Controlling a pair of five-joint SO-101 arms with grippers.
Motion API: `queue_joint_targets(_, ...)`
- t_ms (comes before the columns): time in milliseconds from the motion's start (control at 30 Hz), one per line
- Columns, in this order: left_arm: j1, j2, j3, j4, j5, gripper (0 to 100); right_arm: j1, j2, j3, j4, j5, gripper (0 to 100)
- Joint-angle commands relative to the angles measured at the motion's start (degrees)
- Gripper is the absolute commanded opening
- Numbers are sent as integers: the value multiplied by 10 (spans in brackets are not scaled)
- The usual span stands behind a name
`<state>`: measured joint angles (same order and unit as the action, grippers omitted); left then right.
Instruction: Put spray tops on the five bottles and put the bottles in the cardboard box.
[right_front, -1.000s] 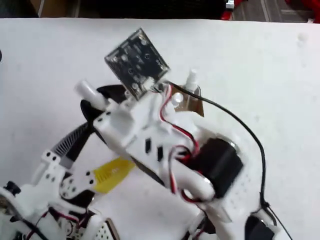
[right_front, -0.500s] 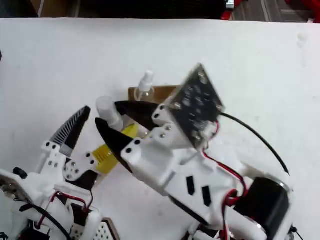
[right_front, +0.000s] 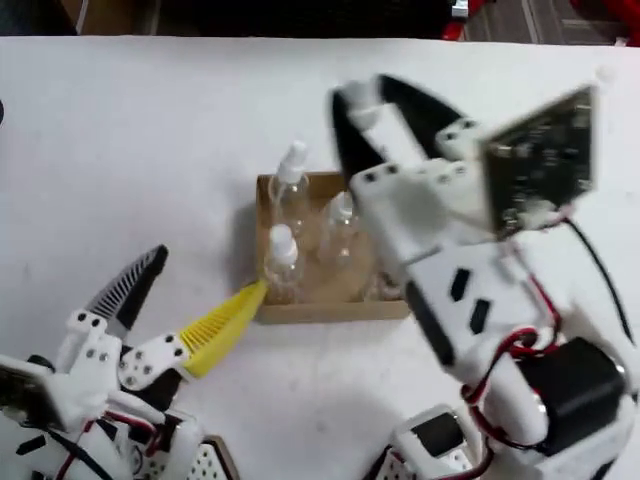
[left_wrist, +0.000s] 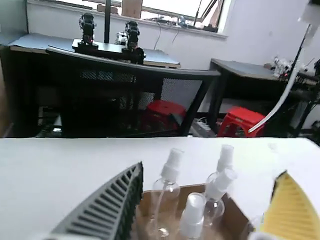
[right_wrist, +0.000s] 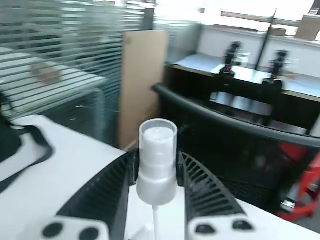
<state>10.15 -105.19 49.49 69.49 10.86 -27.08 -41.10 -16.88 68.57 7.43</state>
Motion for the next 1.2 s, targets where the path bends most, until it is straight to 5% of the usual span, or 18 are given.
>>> queue_joint_targets(0, -68, 2, 5, -7, -48, 373, 84, -16, -2, 24, 11, 15)
queue_joint_targets(300, -247, 2, 289, -236, -49, 373, 134, -22, 76, 94, 10, 15)
queue_joint_targets(500, -260, 3, 439, -362, -48, 373, 152, -42, 171, 81, 10, 15)
queue_joint_targets(900, -264, 3, 474, -386, -49, 286, 118, -208, 464, -115, 11, 15)
queue_joint_targets(1167, -262, 3, 474, -388, -49, 172, 117, -211, 471, -104, 11, 15)
